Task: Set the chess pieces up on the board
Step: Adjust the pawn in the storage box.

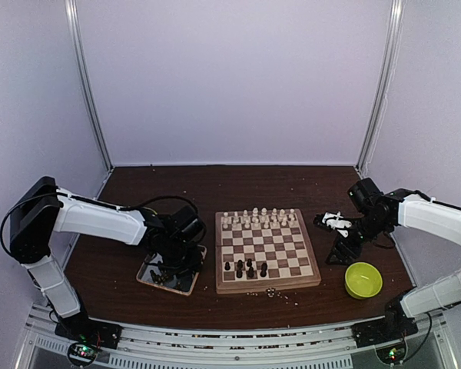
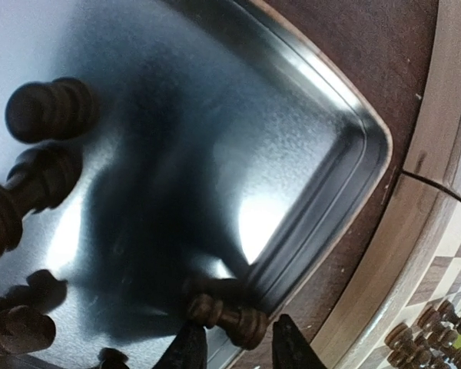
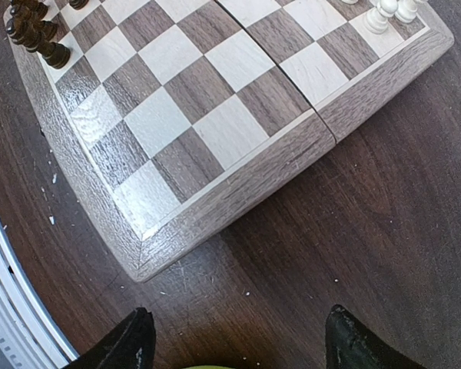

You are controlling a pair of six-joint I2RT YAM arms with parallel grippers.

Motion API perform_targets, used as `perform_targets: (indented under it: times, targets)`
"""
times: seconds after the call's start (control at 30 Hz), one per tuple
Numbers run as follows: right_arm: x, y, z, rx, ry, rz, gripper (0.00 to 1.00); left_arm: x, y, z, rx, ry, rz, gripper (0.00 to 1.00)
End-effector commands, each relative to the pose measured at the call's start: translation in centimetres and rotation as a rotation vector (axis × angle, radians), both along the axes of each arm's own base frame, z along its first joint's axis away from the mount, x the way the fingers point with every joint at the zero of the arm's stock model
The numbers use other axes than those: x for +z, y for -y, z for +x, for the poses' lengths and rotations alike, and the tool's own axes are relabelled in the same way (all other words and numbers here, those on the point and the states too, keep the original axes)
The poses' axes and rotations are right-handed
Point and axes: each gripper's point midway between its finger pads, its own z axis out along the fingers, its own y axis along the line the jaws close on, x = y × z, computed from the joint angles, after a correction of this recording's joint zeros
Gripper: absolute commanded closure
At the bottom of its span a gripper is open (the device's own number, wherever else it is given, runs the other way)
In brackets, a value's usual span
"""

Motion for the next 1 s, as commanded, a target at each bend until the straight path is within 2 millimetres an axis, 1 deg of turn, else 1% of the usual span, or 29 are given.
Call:
perform_targets:
  times: [0.0,0.1,0.2,0.37,0.53,0.6,0.7,0.9,0.97]
  targets:
    - [0.4,-0.1,0.2,0.009,0.008,-0.006,0.24,-0.7,-0.4,0.9,0.049,0.011,-0.022,0.69]
    - [0.3,-0.1,0.1,0.009,0.003,-0.009,0.24,-1.1,-0.9,1.6,0.050,0.013,-0.009,0.69]
    - [0.3,-0.1,0.1,0.010,0.001,-0.010,0.24,-1.2,-0.9,2.5,0.018,0.028,0.006,0.69]
    - [0.2,-0.1,0.1,0.009,-0.002,-0.011,0.24,-1.3,-1.4,3.7,-0.031,0.039,0.089,0.68]
    - [0.1,-0.1,0.0,0.010,-0.007,-0.013,0.24,-2.0,-1.3,3.9,-0.043,0.030,0.086,0.69]
    - [0.0,-0.1,0.0,0.011,-0.008,-0.014,0.24,-1.9,-1.5,3.9,-0.048,0.030,0.100,0.69]
    - [0.0,-0.1,0.0,0.012,-0.008,-0.013,0.24,-1.2,-2.2,4.2,-0.053,0.051,0.133,0.68]
    - [0.0,-0.1,0.0,0.012,-0.013,-0.014,0.24,1.5,-3.7,5.0,-0.038,0.134,0.192,0.66]
    - [0.0,-0.1,0.0,0.011,-0.012,-0.014,0.24,2.0,-4.2,5.2,-0.030,0.154,0.202,0.66]
